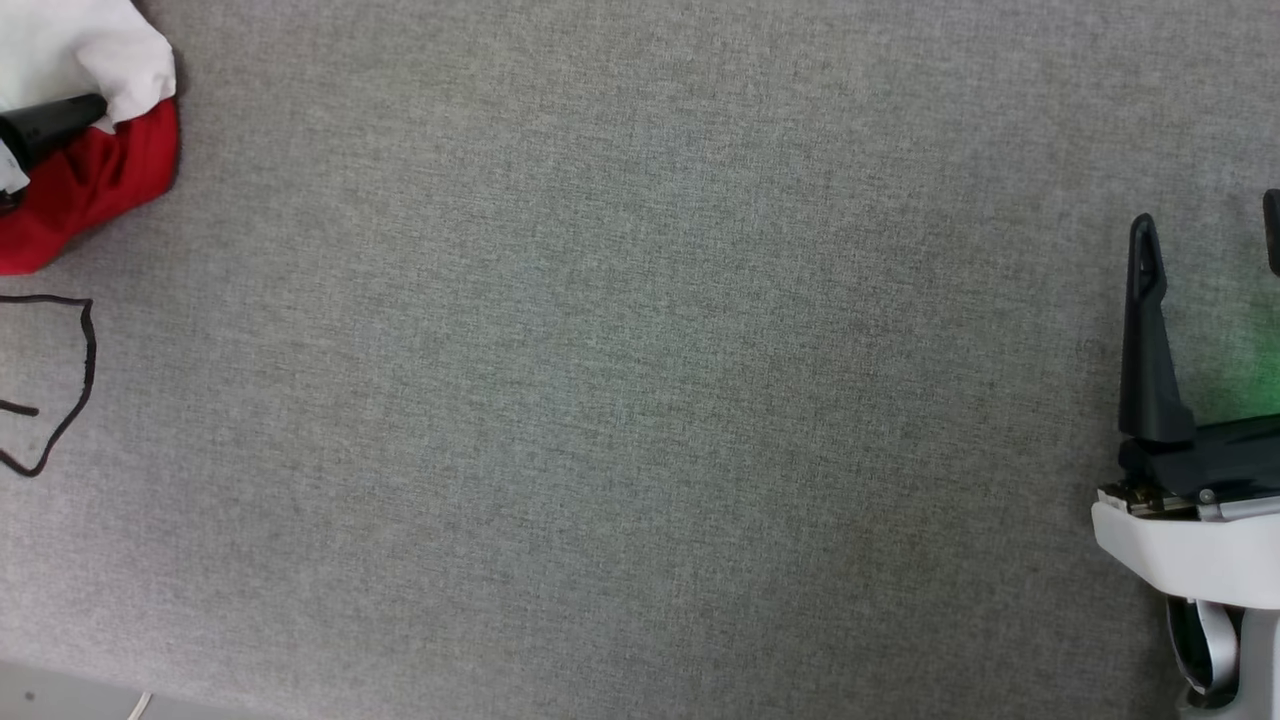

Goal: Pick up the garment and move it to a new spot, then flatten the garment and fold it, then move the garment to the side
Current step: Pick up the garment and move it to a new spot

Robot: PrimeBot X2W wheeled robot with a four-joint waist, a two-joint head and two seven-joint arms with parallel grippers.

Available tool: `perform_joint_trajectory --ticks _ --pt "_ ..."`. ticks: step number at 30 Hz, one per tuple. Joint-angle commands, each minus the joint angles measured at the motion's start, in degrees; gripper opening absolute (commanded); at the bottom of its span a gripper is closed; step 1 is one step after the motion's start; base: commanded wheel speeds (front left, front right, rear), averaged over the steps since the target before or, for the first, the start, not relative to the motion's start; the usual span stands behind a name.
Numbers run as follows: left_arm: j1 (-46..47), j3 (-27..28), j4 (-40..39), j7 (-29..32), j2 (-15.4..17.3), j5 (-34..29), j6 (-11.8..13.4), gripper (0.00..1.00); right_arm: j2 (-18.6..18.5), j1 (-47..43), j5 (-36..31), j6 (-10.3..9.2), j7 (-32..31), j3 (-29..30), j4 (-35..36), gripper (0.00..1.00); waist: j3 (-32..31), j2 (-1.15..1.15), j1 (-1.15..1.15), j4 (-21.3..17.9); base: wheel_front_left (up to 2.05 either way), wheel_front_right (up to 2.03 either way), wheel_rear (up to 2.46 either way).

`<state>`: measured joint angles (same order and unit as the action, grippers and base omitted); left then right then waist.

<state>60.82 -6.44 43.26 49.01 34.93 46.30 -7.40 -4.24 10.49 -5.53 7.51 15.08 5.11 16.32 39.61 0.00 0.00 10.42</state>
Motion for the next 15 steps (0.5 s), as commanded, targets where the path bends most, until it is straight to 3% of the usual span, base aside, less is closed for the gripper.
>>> perform_joint_trajectory --ticks 1,2,3,6,15 --pt "-1.4 -1.7 2.3 0.8 -1.8 -0.3 0.0 1.0 -0.3 1.1 0.3 -0.04 0.1 0.1 0.3 1.0 0.4 0.0 0.0 -0.1 0.0 0.0 0.0" --pt "-1.7 -2.2 2.9 0.7 -1.9 -0.4 0.0 1.0 -0.3 1.1 0.3 -0.04 0.1 0.1 0.3 1.0 0.5 0.0 0.0 -0.2 0.0 0.0 0.0" --pt "-1.7 -2.6 3.3 0.4 -1.9 -0.2 0.1 0.0 -0.2 1.2 0.4 -0.04 0.1 0.1 0.3 1.0 0.5 0.0 0.0 -0.2 0.0 0.0 0.0" --pt "-1.6 -3.6 3.7 -1.0 -1.7 -0.3 0.1 0.0 0.0 1.3 0.6 -0.04 0.1 0.4 0.0 1.0 0.2 0.0 0.0 -0.2 0.0 0.0 0.0" --pt "2.7 -9.2 -0.7 -9.2 3.7 -1.6 0.1 0.0 0.6 0.5 1.3 -0.04 0.1 0.1 -1.6 1.0 -5.0 0.0 0.0 0.4 0.0 0.0 0.0"
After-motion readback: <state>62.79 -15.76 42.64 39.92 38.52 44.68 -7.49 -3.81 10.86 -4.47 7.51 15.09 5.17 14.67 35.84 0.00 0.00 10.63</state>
